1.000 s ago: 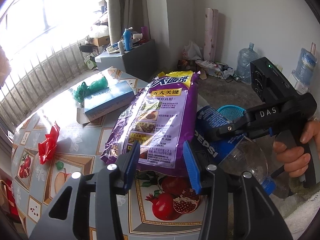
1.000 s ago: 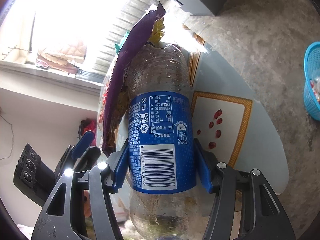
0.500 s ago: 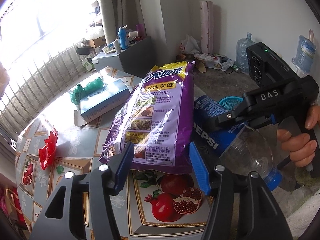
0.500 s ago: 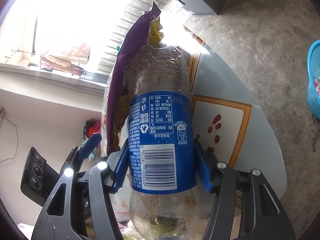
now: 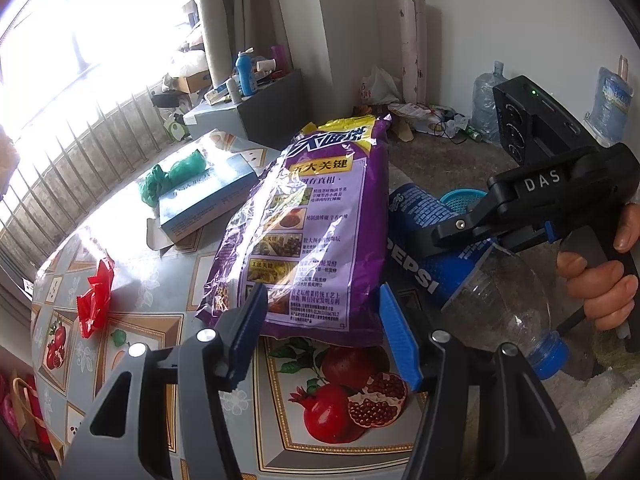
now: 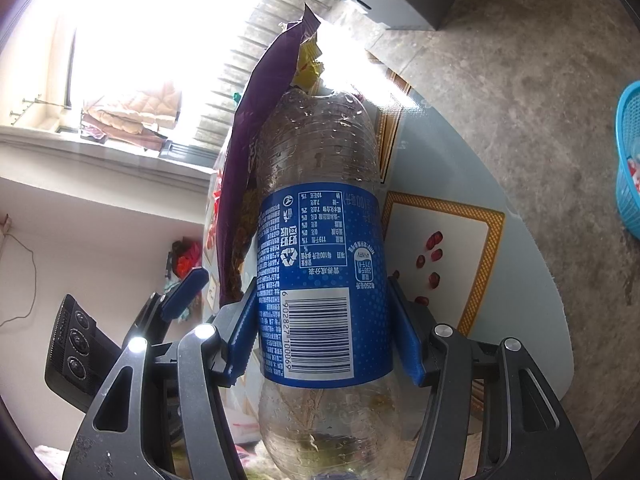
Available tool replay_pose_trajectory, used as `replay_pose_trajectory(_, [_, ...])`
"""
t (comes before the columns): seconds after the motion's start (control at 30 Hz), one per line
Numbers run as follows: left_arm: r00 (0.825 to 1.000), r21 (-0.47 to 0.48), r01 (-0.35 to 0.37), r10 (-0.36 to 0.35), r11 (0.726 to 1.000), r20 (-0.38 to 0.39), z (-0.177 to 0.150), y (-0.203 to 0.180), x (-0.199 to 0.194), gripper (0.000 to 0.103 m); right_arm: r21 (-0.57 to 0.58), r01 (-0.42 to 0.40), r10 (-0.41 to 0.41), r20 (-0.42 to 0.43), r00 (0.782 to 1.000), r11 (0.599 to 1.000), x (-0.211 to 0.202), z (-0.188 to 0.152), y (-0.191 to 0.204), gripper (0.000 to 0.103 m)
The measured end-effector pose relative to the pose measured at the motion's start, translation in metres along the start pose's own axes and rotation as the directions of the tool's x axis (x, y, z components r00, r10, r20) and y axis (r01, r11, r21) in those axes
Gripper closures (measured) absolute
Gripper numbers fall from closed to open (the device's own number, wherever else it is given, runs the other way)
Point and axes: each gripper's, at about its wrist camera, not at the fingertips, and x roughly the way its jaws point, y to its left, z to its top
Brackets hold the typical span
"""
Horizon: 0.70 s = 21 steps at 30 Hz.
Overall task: Collect trash
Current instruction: 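Lift the Pepsi bottle with the right tool while the left tool reaches toward the purple snack bag, then grasp the purple snack bag with the left tool while the right tool holds the bottle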
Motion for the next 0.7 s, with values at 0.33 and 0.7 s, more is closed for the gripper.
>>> replay_pose_trajectory(0.33, [1.0,-0.004,0.001,-0.001,1.0,-0.001,-0.0017,-0.0001,-0.0003,0.047,-0.001,0.0,0.0,-0.001,1.0,1.0,0.0,0.0006,0.0001,0.047])
replay_pose_trajectory(0.7, [1.0,0.012,-0.018,0.018,1.0,0.002,-0.009,-0.0044,0.0009,0.047,0.004,-0.006,0.006,-0.001,1.0,1.0,-0.0014,0.0003,-0.002,0.047])
